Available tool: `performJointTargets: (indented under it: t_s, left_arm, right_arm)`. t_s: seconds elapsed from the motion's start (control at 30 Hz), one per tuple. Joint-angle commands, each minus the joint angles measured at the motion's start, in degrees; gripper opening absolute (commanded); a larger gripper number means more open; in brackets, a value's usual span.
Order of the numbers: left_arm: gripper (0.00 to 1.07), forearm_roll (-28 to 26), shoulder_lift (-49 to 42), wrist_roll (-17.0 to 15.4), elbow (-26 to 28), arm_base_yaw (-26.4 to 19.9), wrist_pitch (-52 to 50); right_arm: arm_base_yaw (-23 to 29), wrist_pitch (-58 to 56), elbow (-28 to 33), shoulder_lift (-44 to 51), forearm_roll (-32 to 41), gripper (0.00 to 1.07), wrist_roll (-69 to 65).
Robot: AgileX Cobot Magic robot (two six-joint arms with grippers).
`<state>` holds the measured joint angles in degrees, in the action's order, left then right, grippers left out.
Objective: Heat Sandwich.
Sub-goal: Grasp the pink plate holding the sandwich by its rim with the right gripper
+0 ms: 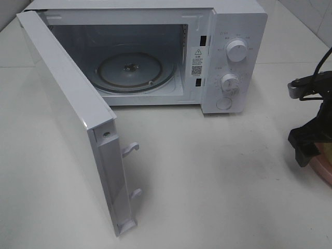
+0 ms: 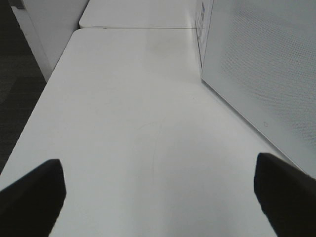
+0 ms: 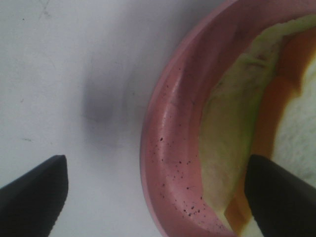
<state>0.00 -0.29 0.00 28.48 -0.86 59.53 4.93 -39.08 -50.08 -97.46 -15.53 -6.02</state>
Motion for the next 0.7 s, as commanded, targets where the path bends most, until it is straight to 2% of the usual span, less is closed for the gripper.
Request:
performJointTargets:
  t_s: [0.03,0.7]
  left_arm:
    - [0.98,0.0,-1.49,0.0,-0.11,-0.23,-0.23]
    - [0.98,0.0,-1.49,0.0,-0.11,-0.23,-0.23]
  right_arm:
    - [-0.34,1.2,-0.17,-1.32,-0.63,0.92,-0.57]
    - [-0.34,7.39,-0.17,-9.51,-0.86,0.87,-2.52]
